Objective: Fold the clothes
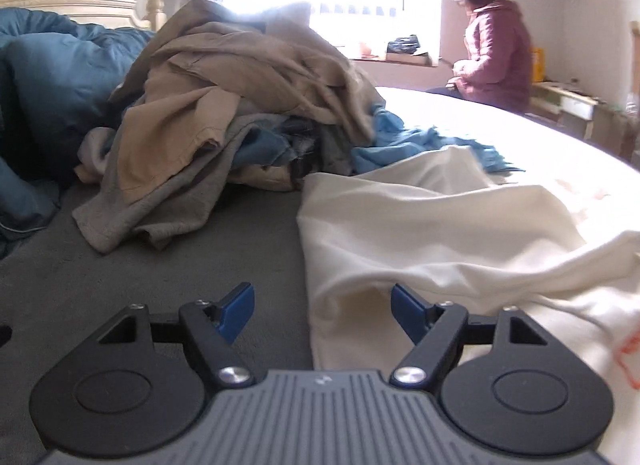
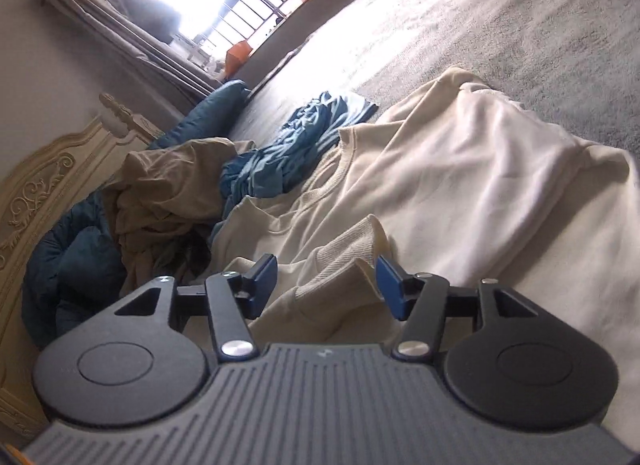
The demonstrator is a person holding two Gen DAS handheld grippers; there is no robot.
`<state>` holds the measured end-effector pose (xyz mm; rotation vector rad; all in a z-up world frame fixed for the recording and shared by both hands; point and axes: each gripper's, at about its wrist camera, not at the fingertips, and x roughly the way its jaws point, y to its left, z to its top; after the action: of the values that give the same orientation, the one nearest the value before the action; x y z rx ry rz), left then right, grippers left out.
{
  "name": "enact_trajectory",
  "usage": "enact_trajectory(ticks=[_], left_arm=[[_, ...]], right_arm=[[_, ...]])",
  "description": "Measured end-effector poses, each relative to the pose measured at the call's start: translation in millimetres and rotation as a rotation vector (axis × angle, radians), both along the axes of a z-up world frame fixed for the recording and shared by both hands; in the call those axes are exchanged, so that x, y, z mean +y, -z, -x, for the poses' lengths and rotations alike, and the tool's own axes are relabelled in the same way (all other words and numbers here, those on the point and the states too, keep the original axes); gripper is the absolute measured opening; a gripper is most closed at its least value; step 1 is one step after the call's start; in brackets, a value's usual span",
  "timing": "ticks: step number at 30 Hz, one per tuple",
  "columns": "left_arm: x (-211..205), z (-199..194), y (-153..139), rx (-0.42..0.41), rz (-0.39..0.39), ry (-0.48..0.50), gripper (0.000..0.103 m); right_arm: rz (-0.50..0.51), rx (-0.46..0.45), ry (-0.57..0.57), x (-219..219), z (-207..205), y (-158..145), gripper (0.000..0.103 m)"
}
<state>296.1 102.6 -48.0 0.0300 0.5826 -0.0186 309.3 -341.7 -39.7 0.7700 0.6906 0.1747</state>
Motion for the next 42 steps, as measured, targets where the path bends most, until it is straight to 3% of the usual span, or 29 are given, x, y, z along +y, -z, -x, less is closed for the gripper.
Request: enact_trajectory(ticks=[4, 7, 8, 9, 10, 11, 13, 17, 19, 23, 26, 27, 32, 34, 38, 42], left_arm=[[6.4, -7.9, 10.9, 0.04, 0.038, -0.041, 0.076], [15.2, -10.3, 13.8, 0.058, 0.08, -0.078, 0.076], [17.1, -10.5, 15.0, 0.06, 0.087, -0.088, 0.076], [18.3, -10.7, 16.0, 0.061, 0.09, -0.094, 0.076], [19.5, -10.9, 17.0, 0.061, 0.093, -0.1, 0.076], [20.1, -10.6, 17.5, 0.061, 0.092, -0.106, 0.076], [20.4, -9.6, 17.9, 0.058, 0.088, -0.113, 0.076], [22.2, -8.7, 17.4, 0.06, 0.093, -0.113, 0.076], [22.6, -7.7, 17.0, 0.06, 0.092, -0.108, 0.077], [22.6, -7.7, 17.2, 0.062, 0.09, -0.105, 0.077], [23.4, -7.6, 17.2, 0.062, 0.094, -0.104, 0.077], [23.7, -7.7, 17.2, 0.062, 0.096, -0.104, 0.077], [24.4, -7.7, 16.9, 0.063, 0.098, -0.103, 0.077], [24.4, -7.4, 16.8, 0.064, 0.098, -0.103, 0.077], [25.4, -4.8, 15.7, 0.069, 0.095, -0.094, 0.077], [28.4, 1.1, 12.5, 0.075, 0.102, -0.076, 0.076]], right_arm=[[0.001, 0.113, -0.018, 1.2, -15.2, 15.3, 0.055], [-0.009, 0.113, -0.023, 7.2, -21.8, 20.4, 0.054], [0.002, 0.11, -0.019, 9.9, -23.5, 20.6, 0.048], [0.014, 0.104, -0.018, 13.1, -25.3, 19.8, 0.027], [0.029, 0.097, -0.021, 16.2, -26.8, 17.4, 0.018], [0.046, 0.083, -0.023, 19.3, -27.8, 13.2, 0.011], [0.093, -0.013, -0.019, 25.0, -22.0, -10.3, 0.008], [0.22, -0.277, -0.01, 30.0, 16.1, -65.5, 0.007], [0.256, -0.319, 0.02, 22.5, 32.3, -70.1, 0.007], [0.293, -0.176, 0.041, 1.4, 30.9, -29.2, 0.008], [0.273, -0.13, 0.057, -6.7, 23.8, -13.8, 0.008], [0.267, -0.128, 0.061, -8.5, 22.3, -11.9, 0.008], [0.337, -0.311, 0.106, -9.6, 38.0, -49.8, 0.007], [0.349, -0.266, 0.118, -17.2, 43.2, -41.5, 0.007], [0.334, -0.035, 0.098, -30.4, 40.9, 2.7, 0.009], [0.298, -0.114, 0.083, -21.2, 43.5, -12.3, 0.01]])
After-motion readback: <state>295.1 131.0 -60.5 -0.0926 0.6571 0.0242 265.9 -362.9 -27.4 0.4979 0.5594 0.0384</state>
